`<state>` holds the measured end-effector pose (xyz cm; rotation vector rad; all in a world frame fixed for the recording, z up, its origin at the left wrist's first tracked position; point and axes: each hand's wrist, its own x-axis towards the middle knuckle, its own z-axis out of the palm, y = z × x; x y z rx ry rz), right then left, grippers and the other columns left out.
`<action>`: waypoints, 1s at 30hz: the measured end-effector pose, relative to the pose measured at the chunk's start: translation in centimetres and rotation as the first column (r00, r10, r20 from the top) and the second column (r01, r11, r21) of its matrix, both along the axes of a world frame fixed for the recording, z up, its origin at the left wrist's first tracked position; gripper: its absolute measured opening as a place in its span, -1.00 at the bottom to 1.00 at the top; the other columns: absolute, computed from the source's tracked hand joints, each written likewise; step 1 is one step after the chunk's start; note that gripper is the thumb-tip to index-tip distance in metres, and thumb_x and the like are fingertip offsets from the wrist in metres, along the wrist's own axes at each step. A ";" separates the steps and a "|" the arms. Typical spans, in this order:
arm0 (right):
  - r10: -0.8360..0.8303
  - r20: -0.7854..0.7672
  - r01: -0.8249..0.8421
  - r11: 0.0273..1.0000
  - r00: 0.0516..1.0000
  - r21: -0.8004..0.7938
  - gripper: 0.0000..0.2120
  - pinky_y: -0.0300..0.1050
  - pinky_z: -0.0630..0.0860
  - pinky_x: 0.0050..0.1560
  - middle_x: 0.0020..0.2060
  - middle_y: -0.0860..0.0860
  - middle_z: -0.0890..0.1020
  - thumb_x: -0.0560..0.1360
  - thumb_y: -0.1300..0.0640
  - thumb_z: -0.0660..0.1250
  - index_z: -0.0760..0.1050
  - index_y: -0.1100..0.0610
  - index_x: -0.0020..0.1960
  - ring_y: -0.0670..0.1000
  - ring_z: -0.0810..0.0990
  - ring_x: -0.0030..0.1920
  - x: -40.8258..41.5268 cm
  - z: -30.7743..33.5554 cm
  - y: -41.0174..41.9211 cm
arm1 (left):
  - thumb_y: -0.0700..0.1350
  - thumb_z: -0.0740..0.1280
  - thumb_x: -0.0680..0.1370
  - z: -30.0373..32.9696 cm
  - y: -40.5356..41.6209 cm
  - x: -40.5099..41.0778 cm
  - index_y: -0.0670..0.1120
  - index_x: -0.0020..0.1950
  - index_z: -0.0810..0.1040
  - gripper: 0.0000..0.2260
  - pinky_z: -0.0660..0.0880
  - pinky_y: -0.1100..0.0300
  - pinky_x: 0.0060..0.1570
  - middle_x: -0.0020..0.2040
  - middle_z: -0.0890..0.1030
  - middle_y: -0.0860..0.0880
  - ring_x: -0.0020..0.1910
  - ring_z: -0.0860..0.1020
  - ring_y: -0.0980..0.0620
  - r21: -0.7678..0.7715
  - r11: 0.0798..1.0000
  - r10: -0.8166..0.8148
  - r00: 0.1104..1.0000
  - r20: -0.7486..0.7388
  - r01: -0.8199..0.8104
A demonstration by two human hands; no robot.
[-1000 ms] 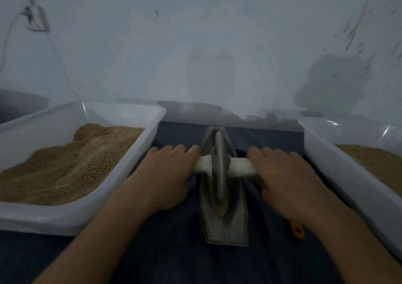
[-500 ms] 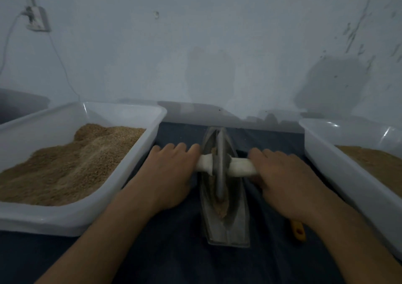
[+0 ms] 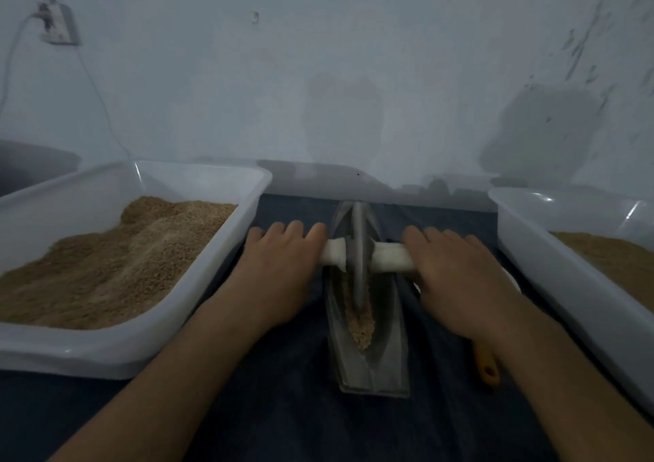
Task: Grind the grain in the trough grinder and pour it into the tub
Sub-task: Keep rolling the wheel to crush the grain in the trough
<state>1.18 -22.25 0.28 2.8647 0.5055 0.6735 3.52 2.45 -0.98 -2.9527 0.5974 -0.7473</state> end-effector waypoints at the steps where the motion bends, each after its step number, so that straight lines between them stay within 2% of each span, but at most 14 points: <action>1: 0.022 -0.060 -0.021 0.999 0.998 0.026 -0.70 -0.06 0.24 -0.20 -0.17 -0.15 0.32 0.55 0.00 0.29 0.13 -0.11 0.03 -0.04 0.35 -0.20 -0.8 0.2 -0.5 | -0.08 0.41 0.50 0.1 0.3 -0.6 0.08 0.17 0.23 -0.60 0.35 0.00 -0.01 0.07 0.44 0.02 0.07 0.46 -0.07 0.011 0.999 -0.038 0.999 0.025 0.038; 3: 0.043 -0.152 -0.028 0.994 0.987 0.102 -0.61 -0.15 0.23 -0.31 -0.22 -0.18 0.32 0.55 -0.02 0.34 0.08 -0.16 -0.02 -0.14 0.37 -0.24 -2.0 0.4 -1.0 | -0.06 0.40 0.50 0.2 0.5 -1.3 0.10 0.12 0.22 -0.62 0.29 0.03 -0.07 0.03 0.43 0.05 0.02 0.45 -0.05 0.031 0.996 -0.084 0.994 0.076 0.082; 5: 0.031 -0.146 -0.012 0.992 0.989 0.128 -0.60 -0.18 0.20 -0.35 -0.22 -0.17 0.33 0.54 -0.02 0.37 0.09 -0.15 -0.03 -0.15 0.36 -0.26 -1.7 0.3 -1.0 | -0.08 0.40 0.49 0.2 0.2 -1.0 0.09 0.12 0.24 -0.63 0.28 0.03 -0.08 0.03 0.43 0.04 0.02 0.45 -0.06 0.034 0.997 -0.070 0.994 0.083 0.068; 7: -0.021 -0.056 0.025 0.997 0.998 0.077 -0.62 -0.09 0.21 -0.25 -0.18 -0.15 0.33 0.53 0.00 0.37 0.12 -0.11 -0.01 -0.06 0.36 -0.20 -0.3 0.1 -0.3 | -0.12 0.43 0.46 0.1 -0.6 -0.1 0.05 0.17 0.27 -0.59 0.35 0.02 -0.02 0.06 0.44 0.00 0.06 0.46 -0.09 0.022 1.000 0.006 0.996 0.084 -0.008; 9: -0.099 0.028 0.098 0.995 0.995 0.024 -0.72 0.00 0.27 -0.12 -0.07 -0.05 0.44 0.51 0.07 0.35 0.27 -0.02 0.10 0.06 0.43 -0.08 1.4 -0.1 0.7 | -0.16 0.44 0.44 0.0 -1.3 0.8 0.02 0.20 0.30 -0.56 0.39 0.02 0.05 0.10 0.45 -0.03 0.09 0.45 -0.10 0.011 0.995 0.098 0.991 0.094 -0.099; 12: -0.178 0.096 0.180 0.984 0.979 -0.007 -0.70 0.06 0.34 -0.01 0.00 0.09 0.50 0.50 0.19 0.29 0.42 0.13 0.23 0.16 0.47 0.00 2.5 -0.7 1.6 | -0.18 0.39 0.46 -0.3 -1.7 1.5 0.00 0.22 0.28 -0.58 0.36 0.03 0.07 0.14 0.44 -0.04 0.12 0.45 -0.11 -0.002 0.987 0.158 0.984 0.081 -0.159; 15: -0.089 0.102 0.092 0.995 0.991 -0.026 -0.69 0.04 0.30 -0.07 -0.04 0.04 0.48 0.47 0.17 0.29 0.41 0.09 0.21 0.12 0.45 -0.05 1.3 -0.5 1.1 | -0.11 0.42 0.50 -0.1 -1.0 0.8 0.02 0.25 0.27 -0.57 0.41 0.00 0.11 0.15 0.45 -0.03 0.14 0.47 -0.10 -0.012 0.995 0.103 0.994 0.020 -0.103; 18: 0.020 0.029 -0.020 1.000 0.999 0.005 -0.71 -0.03 0.21 -0.16 -0.15 -0.11 0.35 0.50 0.05 0.37 0.30 -0.05 0.11 -0.01 0.33 -0.19 -0.7 -0.2 -0.3 | -0.02 0.37 0.54 0.1 0.5 -1.1 0.12 0.14 0.19 -0.64 0.36 0.01 -0.04 0.02 0.41 0.05 0.03 0.47 -0.05 -0.017 0.999 -0.028 1.000 -0.014 0.027; 21: 0.046 -0.043 -0.043 0.997 0.998 0.066 -0.66 -0.05 0.19 -0.23 -0.20 -0.16 0.32 0.51 0.01 0.37 0.19 -0.13 0.05 -0.06 0.31 -0.25 -1.7 -0.2 -0.8 | -0.02 0.38 0.51 0.1 0.8 -1.9 0.16 0.05 0.14 -0.61 0.29 0.03 -0.12 -0.05 0.37 0.09 -0.07 0.43 -0.02 -0.015 0.996 -0.089 0.996 0.033 0.089; 23: -0.006 -0.026 0.008 0.998 1.000 0.069 -0.65 -0.04 0.22 -0.20 -0.18 -0.14 0.34 0.51 0.01 0.35 0.15 -0.12 0.02 -0.03 0.33 -0.21 -0.6 -0.2 -0.5 | -0.04 0.44 0.47 0.0 -0.2 -1.2 0.10 0.15 0.25 -0.59 0.36 0.03 -0.05 0.04 0.43 0.04 0.03 0.47 -0.05 0.012 1.000 -0.015 0.997 0.073 0.014; 27: -0.148 0.077 0.147 0.989 0.986 0.015 -0.75 0.01 0.31 -0.04 -0.01 0.01 0.48 0.53 0.12 0.32 0.37 0.04 0.18 0.10 0.45 -0.03 1.9 -0.6 1.3 | -0.06 0.43 0.50 -0.2 -1.8 0.9 0.02 0.22 0.31 -0.61 0.39 0.04 0.06 0.12 0.47 -0.02 0.10 0.48 -0.09 0.006 0.989 0.148 0.983 0.112 -0.149; 30: -0.142 0.123 0.142 0.990 0.982 0.009 -0.75 0.05 0.35 -0.03 -0.04 0.06 0.49 0.52 0.17 0.32 0.45 0.10 0.19 0.14 0.46 -0.05 1.9 -0.8 1.5 | -0.04 0.42 0.52 -0.4 -1.6 1.2 0.02 0.24 0.31 -0.61 0.38 0.03 0.08 0.13 0.47 -0.02 0.12 0.48 -0.10 -0.025 0.989 0.149 0.985 0.084 -0.147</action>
